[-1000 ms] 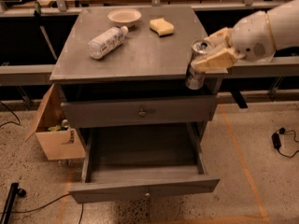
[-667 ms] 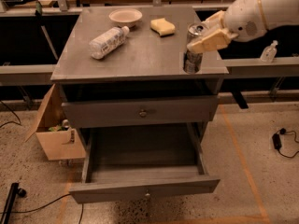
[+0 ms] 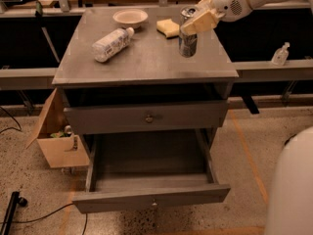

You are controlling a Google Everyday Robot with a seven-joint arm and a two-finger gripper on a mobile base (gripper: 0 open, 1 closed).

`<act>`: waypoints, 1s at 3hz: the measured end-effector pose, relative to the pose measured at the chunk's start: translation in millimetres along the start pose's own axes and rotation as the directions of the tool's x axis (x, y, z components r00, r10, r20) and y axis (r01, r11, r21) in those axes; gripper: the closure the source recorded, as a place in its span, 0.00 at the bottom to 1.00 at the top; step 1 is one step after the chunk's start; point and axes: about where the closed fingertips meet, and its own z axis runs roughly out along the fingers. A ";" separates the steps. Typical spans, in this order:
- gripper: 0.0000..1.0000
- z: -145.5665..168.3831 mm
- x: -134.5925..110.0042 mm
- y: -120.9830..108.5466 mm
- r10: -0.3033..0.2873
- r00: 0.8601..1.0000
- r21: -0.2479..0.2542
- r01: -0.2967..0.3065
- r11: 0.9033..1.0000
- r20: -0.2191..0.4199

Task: Pick redbull can from middle drawer and place on counter

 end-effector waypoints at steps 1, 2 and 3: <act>0.85 31.8 -2.1 -25.8 0.000 1.000 0.003 0.000 1.000 -0.007; 0.62 58.6 3.4 -40.2 0.019 1.000 -0.007 -0.019 1.000 -0.015; 0.39 80.4 14.3 -47.2 0.053 0.998 -0.030 -0.054 0.998 -0.026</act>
Offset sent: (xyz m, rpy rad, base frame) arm 0.1079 0.0325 -0.0343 -0.0087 0.0575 -0.0192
